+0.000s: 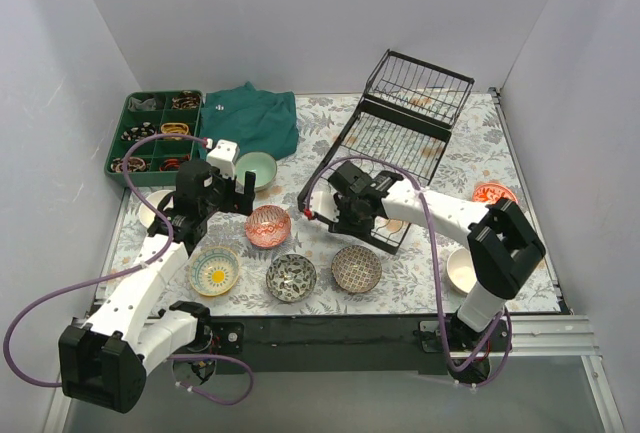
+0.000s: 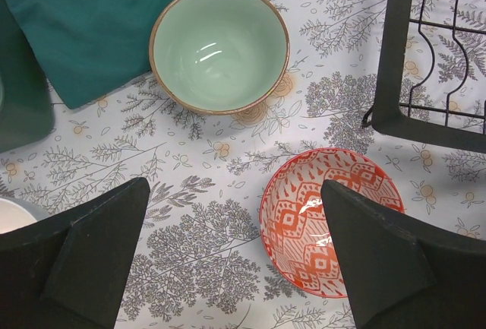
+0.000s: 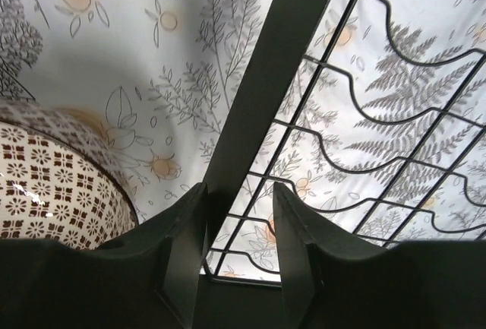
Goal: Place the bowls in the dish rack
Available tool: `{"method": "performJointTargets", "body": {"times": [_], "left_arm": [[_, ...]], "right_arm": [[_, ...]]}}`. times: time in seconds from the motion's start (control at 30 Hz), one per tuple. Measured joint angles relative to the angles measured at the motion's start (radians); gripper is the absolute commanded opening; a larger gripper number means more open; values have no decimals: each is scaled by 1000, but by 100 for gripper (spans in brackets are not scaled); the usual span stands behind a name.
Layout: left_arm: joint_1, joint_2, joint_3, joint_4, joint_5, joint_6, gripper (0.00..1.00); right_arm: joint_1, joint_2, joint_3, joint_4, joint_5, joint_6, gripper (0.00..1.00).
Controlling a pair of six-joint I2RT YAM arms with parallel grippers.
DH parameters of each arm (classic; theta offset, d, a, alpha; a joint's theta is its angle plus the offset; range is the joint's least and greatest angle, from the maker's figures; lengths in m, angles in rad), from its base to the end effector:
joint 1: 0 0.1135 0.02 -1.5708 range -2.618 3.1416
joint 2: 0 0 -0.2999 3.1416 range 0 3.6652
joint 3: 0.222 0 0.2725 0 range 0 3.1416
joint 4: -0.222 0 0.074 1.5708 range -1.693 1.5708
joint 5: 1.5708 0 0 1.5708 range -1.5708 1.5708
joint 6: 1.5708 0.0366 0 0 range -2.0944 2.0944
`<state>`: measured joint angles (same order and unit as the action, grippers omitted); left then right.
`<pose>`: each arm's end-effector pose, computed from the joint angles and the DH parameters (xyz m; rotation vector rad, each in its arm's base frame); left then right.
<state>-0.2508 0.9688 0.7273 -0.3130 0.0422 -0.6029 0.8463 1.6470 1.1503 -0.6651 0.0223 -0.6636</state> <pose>0.2095 -0.0553 0.2972 -0.3556 2.1451 -0.5431 0.2320 0.2609 0.2371 -1.8676 1.9942 0.0213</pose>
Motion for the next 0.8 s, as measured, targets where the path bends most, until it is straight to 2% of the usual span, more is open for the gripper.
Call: {"method": "performJointTargets", "body": {"times": [0.4, 0.47, 0.5, 0.53, 0.63, 0.8], "left_arm": [[0, 6, 0, -3, 4, -4, 98], [0, 6, 0, -7, 4, -4, 98], [0, 6, 1, -10, 4, -4, 98], [0, 6, 1, -13, 4, -4, 98], [0, 6, 1, -23, 4, -5, 98], [0, 13, 8, -24, 5, -7, 98]], "right_arm": [[1, 191, 235, -41, -91, 31, 46], [1, 220, 272, -42, -108, 36, 41], [1, 230, 288, -44, -117, 40, 35], [1, 237, 298, -44, -128, 44, 18], [5, 241, 307, -45, -151, 77, 3], [-6, 220, 285, -62, -149, 139, 1]]}}
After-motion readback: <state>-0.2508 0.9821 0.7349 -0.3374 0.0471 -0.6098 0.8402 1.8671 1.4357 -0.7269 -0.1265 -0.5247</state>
